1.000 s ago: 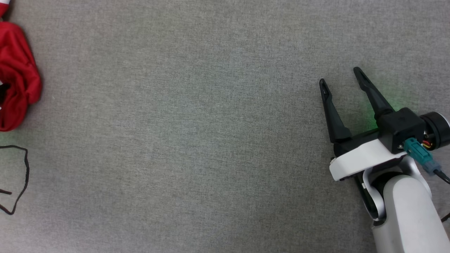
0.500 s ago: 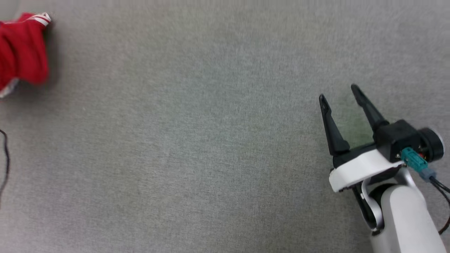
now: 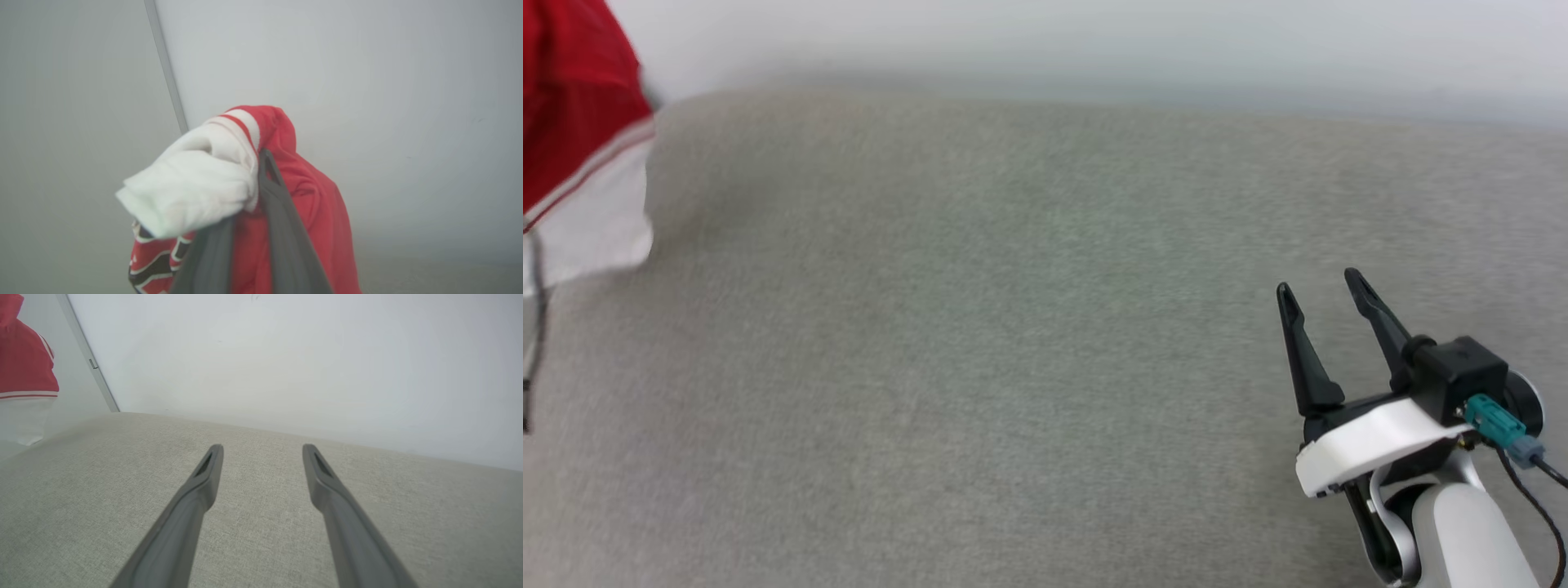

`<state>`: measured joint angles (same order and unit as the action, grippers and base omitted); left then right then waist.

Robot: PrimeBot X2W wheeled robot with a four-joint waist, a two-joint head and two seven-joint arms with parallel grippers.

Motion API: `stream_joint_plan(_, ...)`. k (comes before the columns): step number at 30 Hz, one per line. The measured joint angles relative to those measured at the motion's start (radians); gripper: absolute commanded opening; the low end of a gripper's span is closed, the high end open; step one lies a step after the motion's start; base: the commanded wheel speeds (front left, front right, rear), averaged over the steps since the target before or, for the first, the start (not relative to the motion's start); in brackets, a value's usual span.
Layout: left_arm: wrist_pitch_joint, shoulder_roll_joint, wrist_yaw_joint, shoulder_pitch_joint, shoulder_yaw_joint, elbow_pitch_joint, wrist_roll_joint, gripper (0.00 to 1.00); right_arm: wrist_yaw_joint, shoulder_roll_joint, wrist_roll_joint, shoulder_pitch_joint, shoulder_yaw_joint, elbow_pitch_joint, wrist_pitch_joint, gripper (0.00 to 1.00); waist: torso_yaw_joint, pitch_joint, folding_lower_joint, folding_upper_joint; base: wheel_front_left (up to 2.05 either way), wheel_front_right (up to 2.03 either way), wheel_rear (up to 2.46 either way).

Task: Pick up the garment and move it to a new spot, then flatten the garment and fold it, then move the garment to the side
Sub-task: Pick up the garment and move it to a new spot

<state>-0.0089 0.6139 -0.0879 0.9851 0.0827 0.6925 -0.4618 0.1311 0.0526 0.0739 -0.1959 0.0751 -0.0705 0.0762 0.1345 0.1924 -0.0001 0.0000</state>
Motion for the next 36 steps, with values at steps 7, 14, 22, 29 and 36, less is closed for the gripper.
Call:
stream_joint_plan(7, 0.011, -0.139, -0.009, 0.001, 0.084, -0.024, -0.001, 0.00, 0.000, 0.000, 0.016, 0.030, -0.014, 0.014, -0.007, 1.00, -0.090, -0.059, 0.0000, 0.0000, 0.00, 0.00, 0.00)
stream_joint_plan(14, 0.034, -0.367, -0.026, -0.029, 0.221, -0.095, -0.029, 0.00, 0.000, 0.000, 0.034, 0.041, -0.040, 0.031, -0.010, 1.00, -0.215, -0.055, 0.0000, 0.0000, 0.00, 0.00, 0.00)
stream_joint_plan(22, 0.035, -0.492, -0.035, -0.150, 0.348, -0.163, -0.054, 0.00, 0.000, 0.000, 0.059, 0.043, -0.059, 0.026, 0.007, 1.00, -0.259, 0.010, 0.0001, 0.0000, 0.00, 0.00, 0.00)
stream_joint_plan(29, 0.033, -0.425, -0.003, -0.409, 0.394, -0.259, -0.033, 0.00, 0.000, -0.001, 0.066, 0.032, -0.064, 0.027, 0.021, 1.00, -0.253, 0.069, 0.0001, 0.0000, 0.00, 0.00, 0.00)
stream_joint_plan(36, 0.024, -0.410, 0.028, -0.564, 0.425, -0.310, -0.028, 1.00, 0.000, -0.001, 0.061, -0.003, -0.067, 0.013, 0.029, 1.00, -0.211, 0.106, 0.0002, 0.0000, 0.00, 0.00, 0.00)
